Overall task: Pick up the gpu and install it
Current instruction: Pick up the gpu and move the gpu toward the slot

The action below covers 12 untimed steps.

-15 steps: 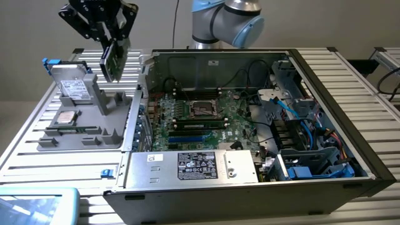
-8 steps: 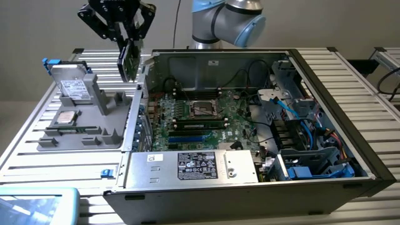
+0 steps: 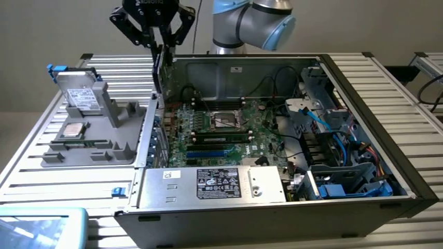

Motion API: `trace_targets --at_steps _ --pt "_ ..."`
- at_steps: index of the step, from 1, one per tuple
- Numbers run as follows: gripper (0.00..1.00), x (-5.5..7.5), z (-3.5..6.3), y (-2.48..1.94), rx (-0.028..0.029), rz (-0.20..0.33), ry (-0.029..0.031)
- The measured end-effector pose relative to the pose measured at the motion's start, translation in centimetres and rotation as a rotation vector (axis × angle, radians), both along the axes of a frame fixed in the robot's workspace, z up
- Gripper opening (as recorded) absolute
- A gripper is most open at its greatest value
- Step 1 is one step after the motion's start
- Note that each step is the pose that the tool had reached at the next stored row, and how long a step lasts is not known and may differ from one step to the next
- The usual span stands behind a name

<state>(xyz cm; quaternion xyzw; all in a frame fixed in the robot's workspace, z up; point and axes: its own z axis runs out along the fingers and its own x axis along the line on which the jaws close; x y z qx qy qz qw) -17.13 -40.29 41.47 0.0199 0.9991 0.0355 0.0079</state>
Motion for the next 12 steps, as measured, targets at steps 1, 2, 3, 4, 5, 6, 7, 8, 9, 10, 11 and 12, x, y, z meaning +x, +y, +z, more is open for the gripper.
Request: trace_targets --at_steps 1,2,3,4,5,6,7,8,9,10,11,12 --pt "0.28 0.5 -0.14 -0.07 0.0 0.0 0.0" --pt "0.28 0.9 -0.3 -0.15 -0.0001 0.0 0.0" --pt "0.28 1.4 -0.49 -0.23 0.0 0.0 0.0" --pt "0.28 1.8 -0.67 -0.31 0.0 0.0 0.0" --pt "0.28 2.3 -0.86 -0.4 0.0 0.0 0.0" --pt "0.28 2.7 -1.04 -0.48 0.0 0.0 0.0" --pt "0.28 3.1 -1.22 -0.56 -0.0001 0.0 0.0001" --pt "0.28 3.5 -1.4 -0.64 -0.0001 0.0 0.0" --pt "0.28 3.9 -1.59 -0.72 0.0001 0.0 -0.0001" --pt "0.28 4.3 -1.77 -0.79 0.0001 0.0 -0.0001" --pt "0.28 4.7 -1.95 -0.85 0.0 0.0 0.0" --pt "0.28 5.0 -2.13 -0.92 0.0001 0.0 -0.0001"
